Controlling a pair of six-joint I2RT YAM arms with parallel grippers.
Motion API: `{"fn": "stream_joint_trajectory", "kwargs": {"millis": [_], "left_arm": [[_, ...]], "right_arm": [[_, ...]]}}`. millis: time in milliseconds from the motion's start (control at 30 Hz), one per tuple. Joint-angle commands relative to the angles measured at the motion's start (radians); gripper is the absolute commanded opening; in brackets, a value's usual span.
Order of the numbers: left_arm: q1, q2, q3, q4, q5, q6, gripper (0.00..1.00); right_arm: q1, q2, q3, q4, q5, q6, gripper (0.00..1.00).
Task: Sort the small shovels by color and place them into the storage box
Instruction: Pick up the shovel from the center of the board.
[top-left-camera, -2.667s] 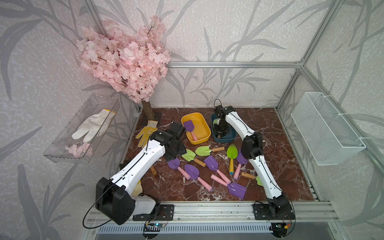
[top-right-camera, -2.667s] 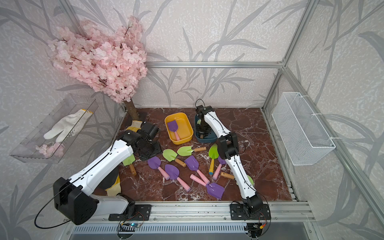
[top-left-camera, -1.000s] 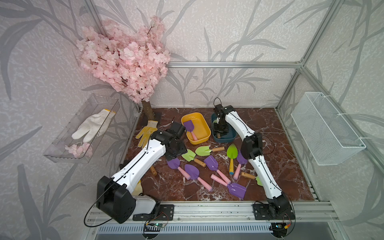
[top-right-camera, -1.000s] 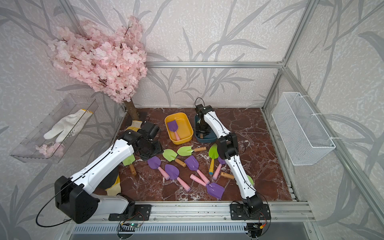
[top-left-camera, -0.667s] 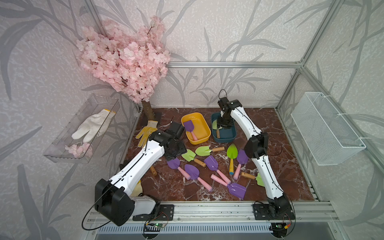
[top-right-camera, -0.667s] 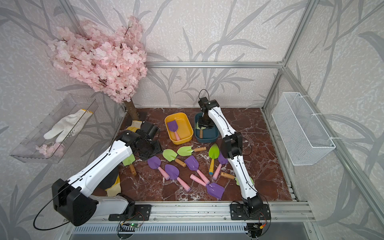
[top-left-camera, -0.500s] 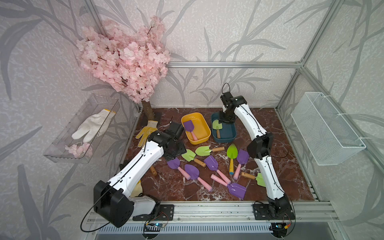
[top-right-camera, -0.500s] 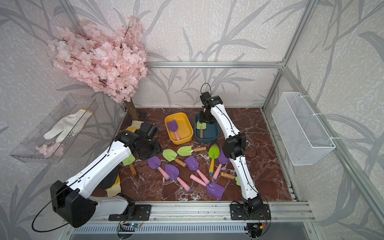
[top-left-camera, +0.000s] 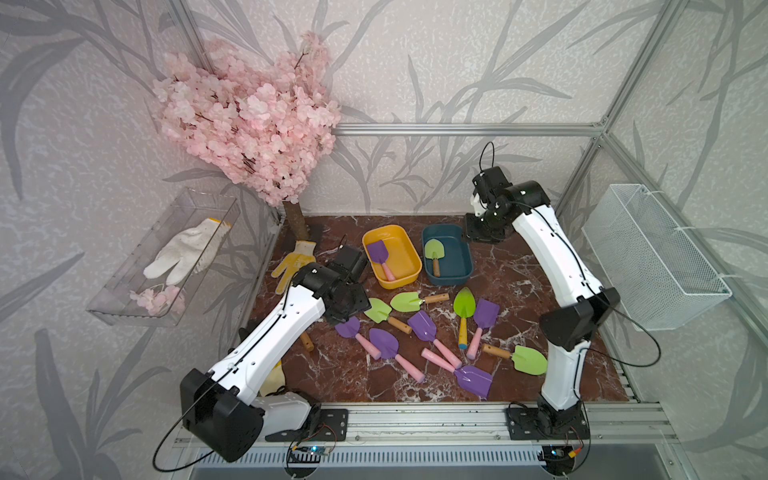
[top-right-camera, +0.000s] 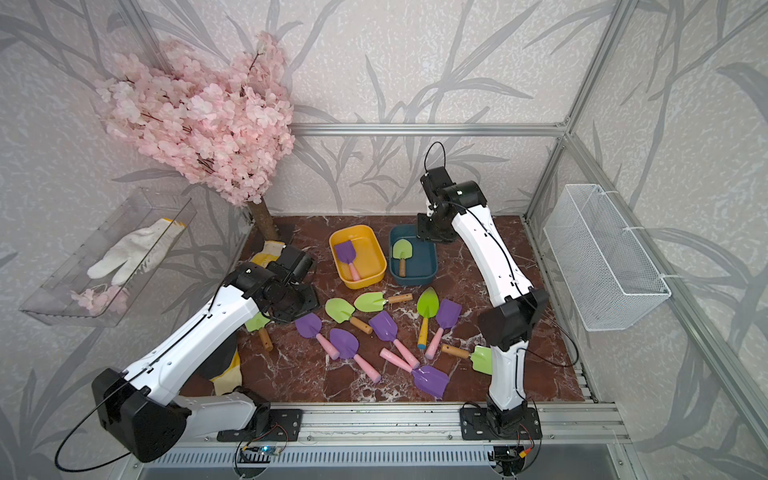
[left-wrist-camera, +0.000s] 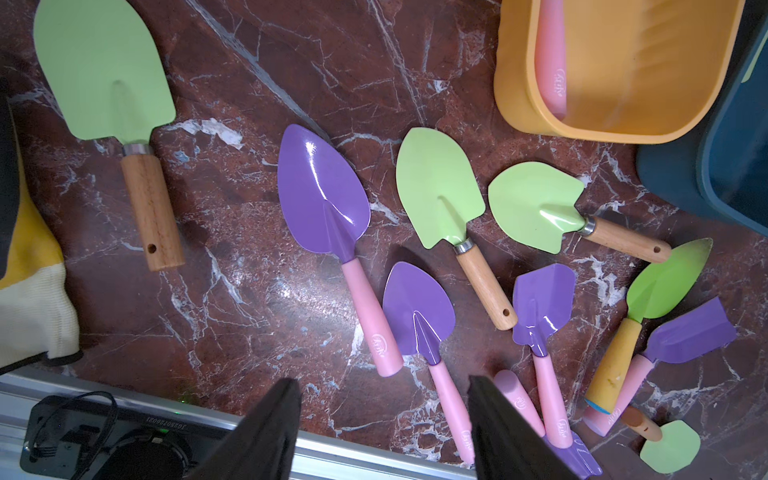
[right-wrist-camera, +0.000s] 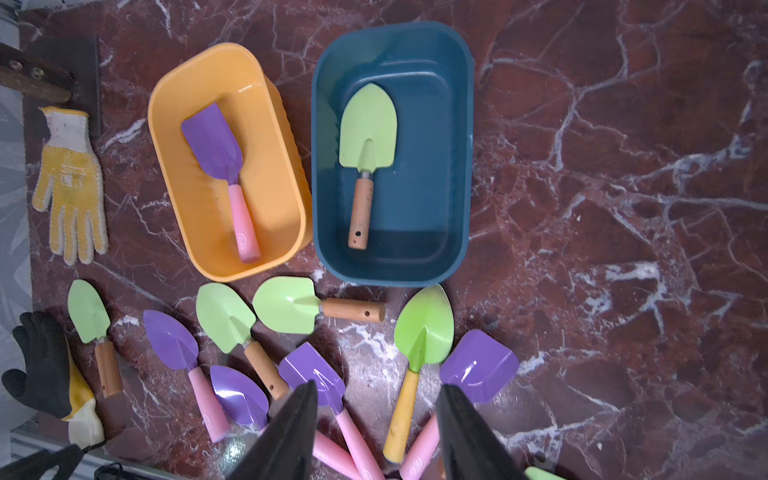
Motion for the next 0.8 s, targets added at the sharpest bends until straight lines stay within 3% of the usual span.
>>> {"fn": "stream_joint_trajectory", "kwargs": {"millis": [0,233,333,467,767], "left_arm": [[-0.016,-0.012,0.013,-0.028,-0.026,-0.02,0.67],[-0.061,0.014,-0.004,-0.022,-0.031,-0.051,0.67],[-0.093,0.036,-0.001,-0.072,-0.069,-0.089,0.67],[-0.128,0.071,0.003,-0.128,-0.098,-0.131,0.67],[-0.192,0.119,-0.113,-0.048,-0.037,-0.276,0.67]], "right_arm": [[-0.016,-0.124,-0.199,0.086,-0.002,0.006,0.51],[-0.024,-0.407,-0.654,0.28,-0.048,0.086,0.51],[-0.024,-0.46,-0.759,0.3,-0.046,0.093,0.51],[-0.026,-0.499,-0.828,0.299,-0.056,0.087,0.51],[-0.042,-0.548,-0.838,0.273,-0.061,0.053,0.51]]}}
